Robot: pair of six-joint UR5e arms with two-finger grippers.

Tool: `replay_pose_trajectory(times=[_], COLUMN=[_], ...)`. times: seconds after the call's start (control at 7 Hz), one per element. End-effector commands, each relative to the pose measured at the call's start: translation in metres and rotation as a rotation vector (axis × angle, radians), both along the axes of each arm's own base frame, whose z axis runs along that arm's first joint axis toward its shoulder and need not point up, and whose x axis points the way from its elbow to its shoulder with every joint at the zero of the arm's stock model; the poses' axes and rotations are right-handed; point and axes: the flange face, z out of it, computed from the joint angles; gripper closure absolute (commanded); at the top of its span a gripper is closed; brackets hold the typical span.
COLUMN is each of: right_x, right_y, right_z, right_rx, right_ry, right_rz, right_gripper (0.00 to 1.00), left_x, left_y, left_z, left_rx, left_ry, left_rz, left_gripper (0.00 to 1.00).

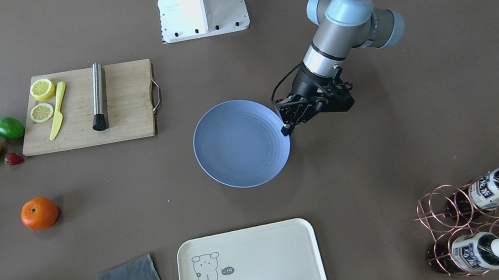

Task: Pick orange to plate
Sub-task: 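Carry the blue plate toward the table centre and set it down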

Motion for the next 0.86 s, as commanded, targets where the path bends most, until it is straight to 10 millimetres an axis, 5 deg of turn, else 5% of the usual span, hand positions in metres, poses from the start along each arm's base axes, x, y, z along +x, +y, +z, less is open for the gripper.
replay_pose_trajectory(times=[0.0, 0.43, 0.57, 0.71], right_x=[-0.001, -0.002, -0.002, -0.003], right_y=[0.0, 0.0, 0.0, 0.0], right_z=[0.0, 0.001, 0.0, 0.0], right_rx=[-0.001, 0.0, 0.0, 0.0], right_ry=[-0.001, 0.0, 0.0, 0.0], right_rz=[-0.002, -0.004, -0.005, -0.006], right_gripper=[0.0, 0.0, 0.0, 0.0], left_x=[0.011, 0.016, 0.015, 0.015], left_y=[-0.001, 0.0, 0.0, 0.001], left_z=[0.002, 0.01, 0.013, 0.015], left_rx=[-0.011, -0.009, 0.069, 0.118], left_ry=[-0.035, -0.053, -0.089, -0.111], left_rz=[-0.015, -0.021, 0.014, 0.037], left_gripper=[1.0, 1.0, 0.84, 0.2])
